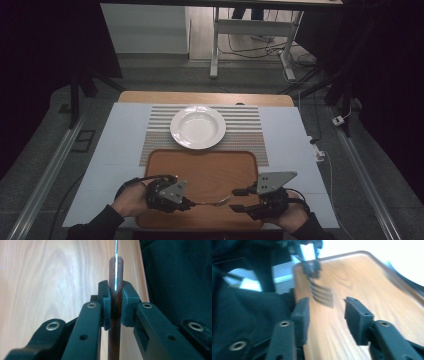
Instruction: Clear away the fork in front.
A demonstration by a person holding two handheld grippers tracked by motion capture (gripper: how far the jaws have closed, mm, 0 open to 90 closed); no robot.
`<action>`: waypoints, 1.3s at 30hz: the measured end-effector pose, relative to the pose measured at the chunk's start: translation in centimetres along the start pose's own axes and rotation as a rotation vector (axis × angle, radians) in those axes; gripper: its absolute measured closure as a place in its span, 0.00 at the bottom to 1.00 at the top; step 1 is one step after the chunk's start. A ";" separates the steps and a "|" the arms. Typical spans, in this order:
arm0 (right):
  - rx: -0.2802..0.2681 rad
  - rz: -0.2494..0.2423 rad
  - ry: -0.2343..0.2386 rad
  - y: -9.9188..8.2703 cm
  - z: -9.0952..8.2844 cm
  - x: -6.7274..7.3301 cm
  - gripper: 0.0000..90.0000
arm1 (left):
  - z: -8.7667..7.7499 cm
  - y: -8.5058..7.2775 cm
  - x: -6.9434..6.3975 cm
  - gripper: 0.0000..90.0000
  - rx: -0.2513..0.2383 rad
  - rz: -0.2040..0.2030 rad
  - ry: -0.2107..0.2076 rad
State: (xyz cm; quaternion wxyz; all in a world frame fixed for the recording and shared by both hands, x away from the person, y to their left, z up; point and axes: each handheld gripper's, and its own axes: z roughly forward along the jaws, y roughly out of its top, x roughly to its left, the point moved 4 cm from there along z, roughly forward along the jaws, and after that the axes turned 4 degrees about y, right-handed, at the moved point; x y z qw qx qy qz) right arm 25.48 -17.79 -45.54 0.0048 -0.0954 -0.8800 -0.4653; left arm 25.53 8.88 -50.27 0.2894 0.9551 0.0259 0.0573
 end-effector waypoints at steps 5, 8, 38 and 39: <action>0.004 0.045 -0.107 -0.9 -0.8 -0.4 0.44 | -0.5 -0.6 0.3 0.89 0.033 -0.124 0.044; 0.001 0.096 -0.194 -1.8 -1.8 -0.6 0.34 | -0.8 -1.1 0.5 0.89 0.061 -0.212 0.073; 0.067 0.294 -0.519 -7.5 -6.6 -1.1 0.00 | -0.9 -6.3 1.4 0.89 0.165 -0.894 0.216; 0.062 0.297 -0.519 -7.5 -6.7 -1.0 0.00 | -0.6 -6.5 1.5 0.89 0.180 -0.911 0.217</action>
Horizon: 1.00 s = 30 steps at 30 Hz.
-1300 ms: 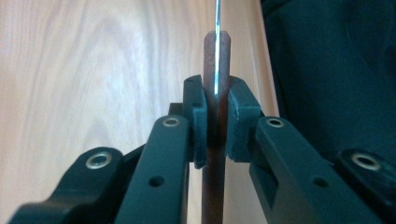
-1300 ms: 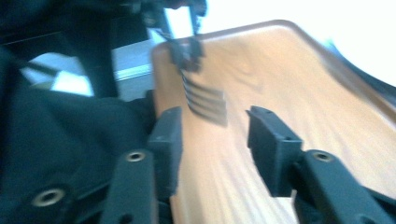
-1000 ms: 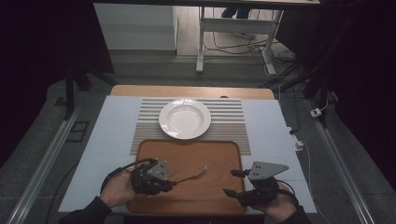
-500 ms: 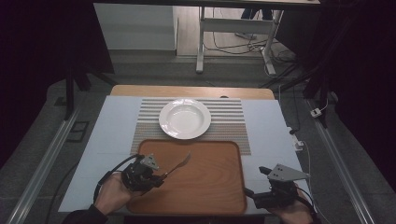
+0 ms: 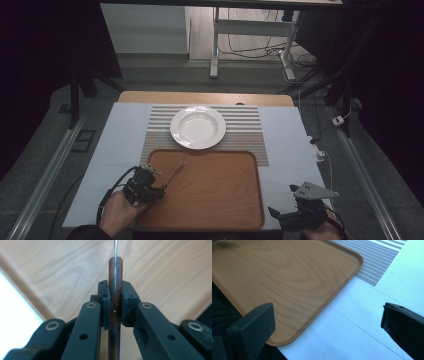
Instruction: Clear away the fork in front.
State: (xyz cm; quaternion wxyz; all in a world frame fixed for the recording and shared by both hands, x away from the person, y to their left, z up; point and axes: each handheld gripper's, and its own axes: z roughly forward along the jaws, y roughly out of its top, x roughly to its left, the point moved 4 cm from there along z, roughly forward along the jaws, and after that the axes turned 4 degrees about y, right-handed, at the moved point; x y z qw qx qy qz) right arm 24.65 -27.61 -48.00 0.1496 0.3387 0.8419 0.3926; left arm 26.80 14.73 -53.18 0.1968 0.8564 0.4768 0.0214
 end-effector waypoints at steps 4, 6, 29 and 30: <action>0.006 0.010 -0.001 -0.1 -0.1 -0.1 0.00 | 1.0 -0.1 0.3 0.89 0.067 -0.030 0.046; 0.010 0.014 -0.001 -0.2 -0.1 -0.2 0.00 | 1.1 0.0 0.2 0.89 0.071 -0.031 0.055; 0.036 0.022 -0.002 -0.4 -0.1 -0.3 0.00 | 0.5 5.0 2.3 0.99 -0.148 0.053 -0.043; 0.037 0.024 0.001 -0.4 -0.1 -0.3 0.00 | 0.7 5.2 2.4 0.99 -0.155 0.053 -0.041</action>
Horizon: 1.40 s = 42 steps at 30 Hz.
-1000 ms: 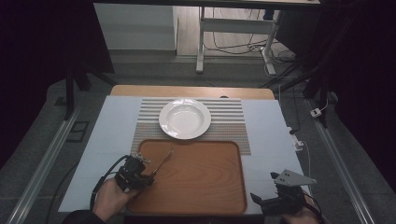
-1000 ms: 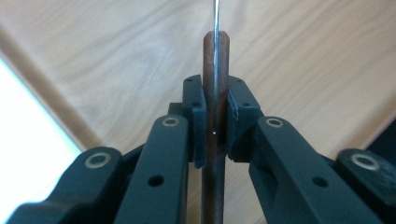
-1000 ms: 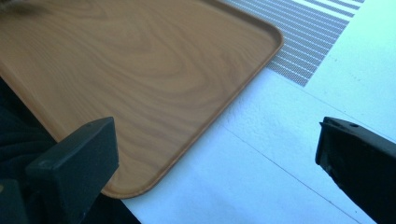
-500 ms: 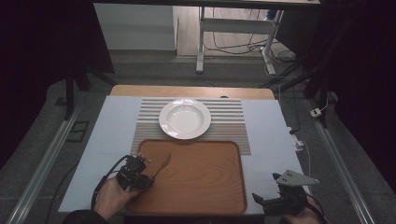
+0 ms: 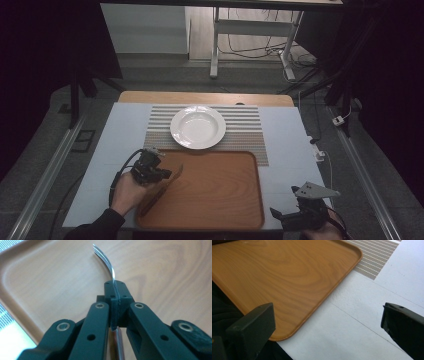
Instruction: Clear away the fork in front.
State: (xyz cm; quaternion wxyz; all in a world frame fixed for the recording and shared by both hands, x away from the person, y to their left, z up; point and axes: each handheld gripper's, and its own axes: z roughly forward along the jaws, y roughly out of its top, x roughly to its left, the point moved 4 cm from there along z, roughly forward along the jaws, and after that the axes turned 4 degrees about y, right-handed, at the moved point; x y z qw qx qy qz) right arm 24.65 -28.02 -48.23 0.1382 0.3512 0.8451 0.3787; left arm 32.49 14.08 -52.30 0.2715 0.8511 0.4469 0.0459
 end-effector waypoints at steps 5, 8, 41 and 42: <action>0.012 -0.010 0.000 0.0 0.1 0.1 0.00 | 1.3 0.9 0.7 0.99 0.012 0.004 0.021; 0.014 -0.009 0.004 0.0 0.1 0.1 0.00 | 2.0 1.1 0.9 0.99 0.037 0.006 0.040; 0.019 -0.015 0.011 0.0 0.2 0.1 0.01 | 1.8 -2.0 -3.6 0.99 0.145 0.126 0.038; 0.019 -0.014 0.011 0.0 0.2 0.1 0.01 | 1.8 -2.1 -3.4 0.99 0.148 0.116 0.040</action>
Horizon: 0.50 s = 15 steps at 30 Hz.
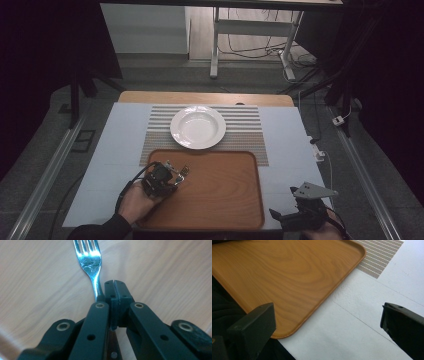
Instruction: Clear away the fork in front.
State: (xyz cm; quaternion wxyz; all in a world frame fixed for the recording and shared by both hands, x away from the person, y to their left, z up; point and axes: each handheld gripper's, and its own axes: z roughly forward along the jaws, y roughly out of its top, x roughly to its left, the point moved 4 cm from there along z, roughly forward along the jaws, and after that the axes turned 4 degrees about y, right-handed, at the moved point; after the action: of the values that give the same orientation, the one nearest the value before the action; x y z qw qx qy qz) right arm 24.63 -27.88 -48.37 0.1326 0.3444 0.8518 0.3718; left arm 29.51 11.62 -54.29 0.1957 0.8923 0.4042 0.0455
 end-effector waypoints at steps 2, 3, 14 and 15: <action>0.000 0.001 0.002 0.0 0.0 0.0 0.01 | 0.0 -0.3 0.5 0.99 0.009 -0.019 0.011; 0.000 0.001 0.002 0.0 0.0 0.0 0.01 | -0.1 -0.4 0.7 0.99 0.016 -0.025 0.019; 0.004 0.002 0.003 0.0 0.1 0.0 0.01 | -0.6 -1.3 3.0 0.99 0.031 -0.109 0.030; 0.005 0.003 0.003 0.0 0.1 0.0 0.01 | -0.6 -1.4 3.2 0.99 0.033 -0.119 0.030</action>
State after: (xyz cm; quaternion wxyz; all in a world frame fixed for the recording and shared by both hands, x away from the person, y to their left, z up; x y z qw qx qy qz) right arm 24.67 -27.86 -48.41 0.1303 0.3454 0.8524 0.3704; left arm 30.54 15.02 -54.52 0.1773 0.8691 0.4600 0.0406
